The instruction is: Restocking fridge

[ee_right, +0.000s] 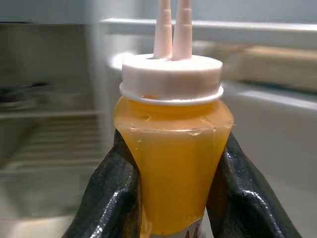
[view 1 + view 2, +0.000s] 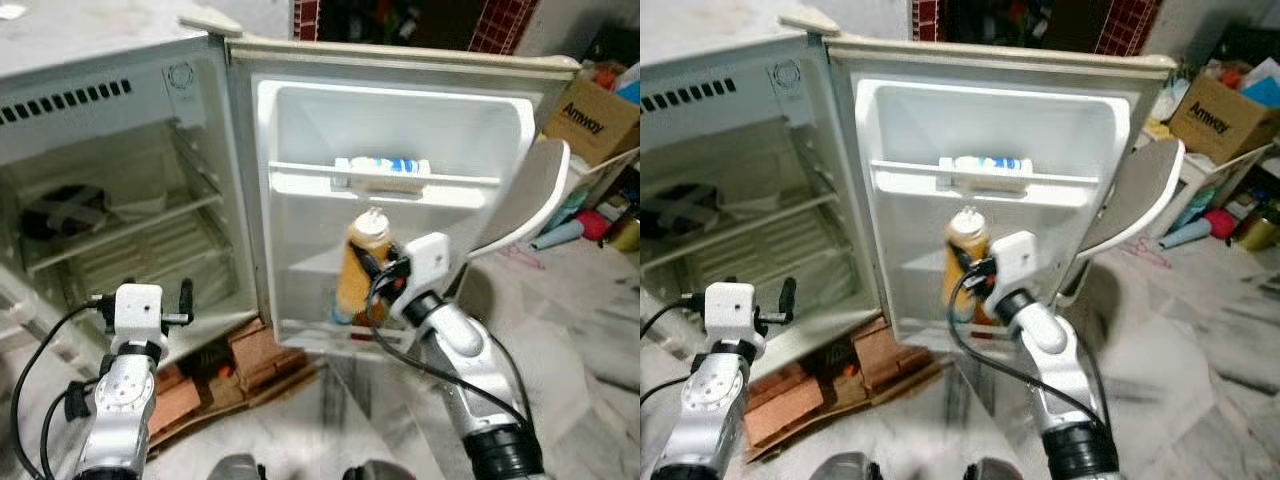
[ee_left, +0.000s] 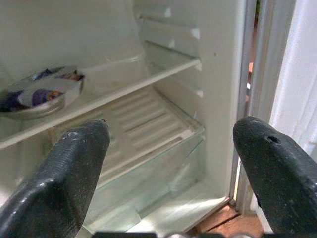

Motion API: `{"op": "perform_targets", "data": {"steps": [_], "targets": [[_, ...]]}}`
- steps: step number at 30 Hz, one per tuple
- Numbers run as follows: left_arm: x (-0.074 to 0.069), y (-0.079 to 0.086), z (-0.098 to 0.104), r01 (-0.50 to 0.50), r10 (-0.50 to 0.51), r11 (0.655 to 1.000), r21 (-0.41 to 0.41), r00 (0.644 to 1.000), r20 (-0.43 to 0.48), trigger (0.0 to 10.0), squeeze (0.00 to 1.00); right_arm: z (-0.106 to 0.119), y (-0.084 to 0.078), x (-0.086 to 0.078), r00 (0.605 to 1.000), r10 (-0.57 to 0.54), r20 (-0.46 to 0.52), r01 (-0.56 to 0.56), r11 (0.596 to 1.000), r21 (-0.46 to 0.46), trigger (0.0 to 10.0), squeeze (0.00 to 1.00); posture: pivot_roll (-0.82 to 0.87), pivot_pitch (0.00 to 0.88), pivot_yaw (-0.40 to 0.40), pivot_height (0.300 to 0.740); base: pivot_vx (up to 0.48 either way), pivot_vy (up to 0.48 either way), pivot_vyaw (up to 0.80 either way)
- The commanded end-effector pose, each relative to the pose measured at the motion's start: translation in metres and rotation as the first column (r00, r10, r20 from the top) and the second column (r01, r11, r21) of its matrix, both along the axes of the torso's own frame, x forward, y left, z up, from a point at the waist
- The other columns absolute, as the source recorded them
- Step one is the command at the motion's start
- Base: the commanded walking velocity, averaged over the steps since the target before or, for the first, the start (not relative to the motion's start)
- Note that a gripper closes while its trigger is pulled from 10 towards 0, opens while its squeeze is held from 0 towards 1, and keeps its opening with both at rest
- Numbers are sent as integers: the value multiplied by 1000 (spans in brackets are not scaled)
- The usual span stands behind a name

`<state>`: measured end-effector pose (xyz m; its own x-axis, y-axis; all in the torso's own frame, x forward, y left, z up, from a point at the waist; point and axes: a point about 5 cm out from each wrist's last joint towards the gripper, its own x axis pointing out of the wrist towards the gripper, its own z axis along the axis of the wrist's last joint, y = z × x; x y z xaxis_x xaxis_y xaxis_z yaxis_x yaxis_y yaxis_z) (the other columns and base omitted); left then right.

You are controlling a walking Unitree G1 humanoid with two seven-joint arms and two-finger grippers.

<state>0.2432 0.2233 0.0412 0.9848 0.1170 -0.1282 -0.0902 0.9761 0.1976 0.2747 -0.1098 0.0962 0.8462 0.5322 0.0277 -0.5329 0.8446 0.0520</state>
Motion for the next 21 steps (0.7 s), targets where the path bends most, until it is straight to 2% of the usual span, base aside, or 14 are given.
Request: {"op": "perform_targets", "data": {"steps": [1,18,21], "targets": [[-1,0,1,3,-3,1000,4,1000,0,10000,0,6,-2,-1,1000,21,15,-22,1000,16,10000,0,75,0,-22,720,0,0,0],[-2,3,0,-16,17,999,30,1000,-19,10000,0,3,0,-4,996,87,-7,-87,996,15,10000,0,82,0,-18,605,0,0,0],[-2,4,0,-19,20,999,31,1000,-19,10000,0,3,0,-4,996,92,3,-92,996,13,10000,0,84,0,-18,600,0,0,0]]}}
